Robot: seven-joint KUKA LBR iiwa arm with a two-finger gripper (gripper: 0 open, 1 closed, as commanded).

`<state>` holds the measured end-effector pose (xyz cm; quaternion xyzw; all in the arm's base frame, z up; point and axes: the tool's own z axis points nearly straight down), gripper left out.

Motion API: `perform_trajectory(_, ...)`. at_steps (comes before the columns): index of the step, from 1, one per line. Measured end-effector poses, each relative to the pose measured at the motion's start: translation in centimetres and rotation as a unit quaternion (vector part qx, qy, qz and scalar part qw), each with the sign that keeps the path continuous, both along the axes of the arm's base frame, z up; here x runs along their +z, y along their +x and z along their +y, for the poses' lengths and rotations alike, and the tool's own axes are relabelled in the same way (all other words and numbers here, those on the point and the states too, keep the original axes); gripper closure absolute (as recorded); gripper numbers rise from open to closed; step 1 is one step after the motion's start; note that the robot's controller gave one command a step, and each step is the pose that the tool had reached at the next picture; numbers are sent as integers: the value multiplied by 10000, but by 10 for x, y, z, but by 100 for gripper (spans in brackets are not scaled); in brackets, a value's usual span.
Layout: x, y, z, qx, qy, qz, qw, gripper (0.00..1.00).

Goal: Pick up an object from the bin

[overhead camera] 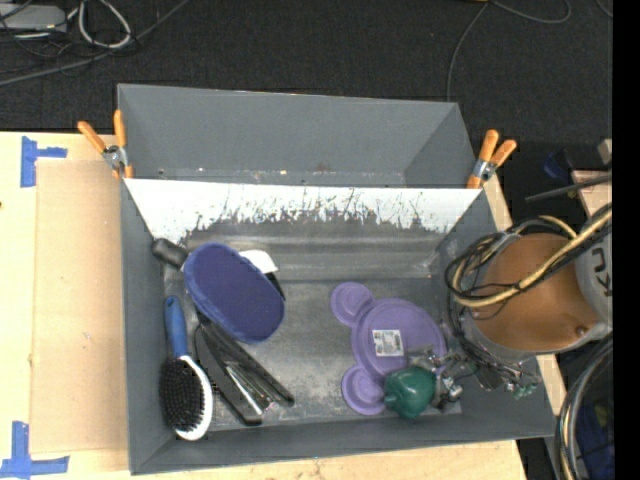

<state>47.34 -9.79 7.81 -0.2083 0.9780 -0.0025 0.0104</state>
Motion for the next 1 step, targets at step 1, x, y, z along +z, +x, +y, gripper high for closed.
perform_trajectory(1,18,-4,1,0,19,73,10000,100)
